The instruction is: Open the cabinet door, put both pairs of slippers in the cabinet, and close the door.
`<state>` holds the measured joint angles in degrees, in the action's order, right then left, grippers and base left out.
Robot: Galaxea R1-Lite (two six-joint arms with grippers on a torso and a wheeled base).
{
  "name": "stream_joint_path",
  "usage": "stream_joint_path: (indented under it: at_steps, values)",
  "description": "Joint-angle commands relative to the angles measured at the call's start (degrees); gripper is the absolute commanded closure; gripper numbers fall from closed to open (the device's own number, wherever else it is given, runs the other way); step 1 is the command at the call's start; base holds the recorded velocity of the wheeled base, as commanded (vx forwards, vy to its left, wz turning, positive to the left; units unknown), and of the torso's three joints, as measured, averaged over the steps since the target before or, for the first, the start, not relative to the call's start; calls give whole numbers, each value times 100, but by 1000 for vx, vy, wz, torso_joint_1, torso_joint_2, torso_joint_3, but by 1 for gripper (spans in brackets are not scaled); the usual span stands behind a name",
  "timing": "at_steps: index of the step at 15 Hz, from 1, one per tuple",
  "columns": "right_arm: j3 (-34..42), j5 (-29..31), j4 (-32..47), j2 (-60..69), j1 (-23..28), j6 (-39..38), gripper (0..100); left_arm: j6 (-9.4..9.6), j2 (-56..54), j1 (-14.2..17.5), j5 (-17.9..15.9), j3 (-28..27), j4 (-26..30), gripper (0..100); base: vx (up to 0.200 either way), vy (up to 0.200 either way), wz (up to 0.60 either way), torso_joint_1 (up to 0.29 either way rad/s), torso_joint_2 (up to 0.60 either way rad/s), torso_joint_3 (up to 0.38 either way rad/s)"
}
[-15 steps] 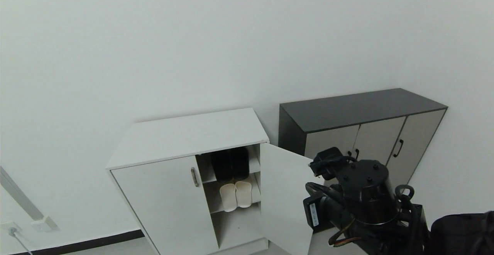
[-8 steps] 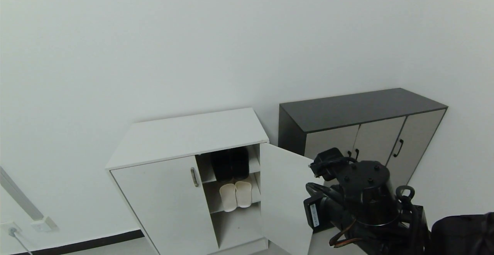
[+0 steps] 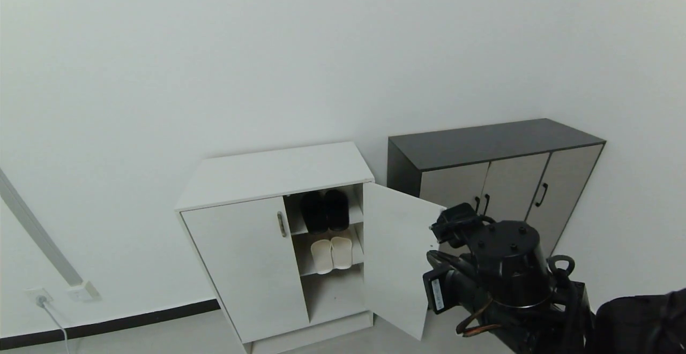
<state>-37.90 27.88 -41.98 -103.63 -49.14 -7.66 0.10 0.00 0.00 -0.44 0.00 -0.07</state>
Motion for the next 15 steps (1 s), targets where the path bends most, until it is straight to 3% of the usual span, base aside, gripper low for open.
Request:
stream_joint_path:
  at_steps: [1, 4, 8, 15]
  values:
    - [-402, -37, -20, -359, 502, 36, 100, -1, 0, 0, 0, 0, -1, 100, 0, 0, 0, 0, 0, 0]
    - [-1545, -714, 173, -904, 1504, 133, 100, -1, 0, 0, 0, 0, -1, 100, 0, 0, 0, 0, 0, 0]
    - [-3628, -1663, 1623, -1880, 2541, 124, 100, -1, 0, 0, 0, 0, -1, 100, 0, 0, 0, 0, 0, 0]
    - [-6968, -1979, 3117, -4007, 3165, 89, 100, -1, 0, 0, 0, 0, -1, 100, 0, 0, 0, 0, 0, 0]
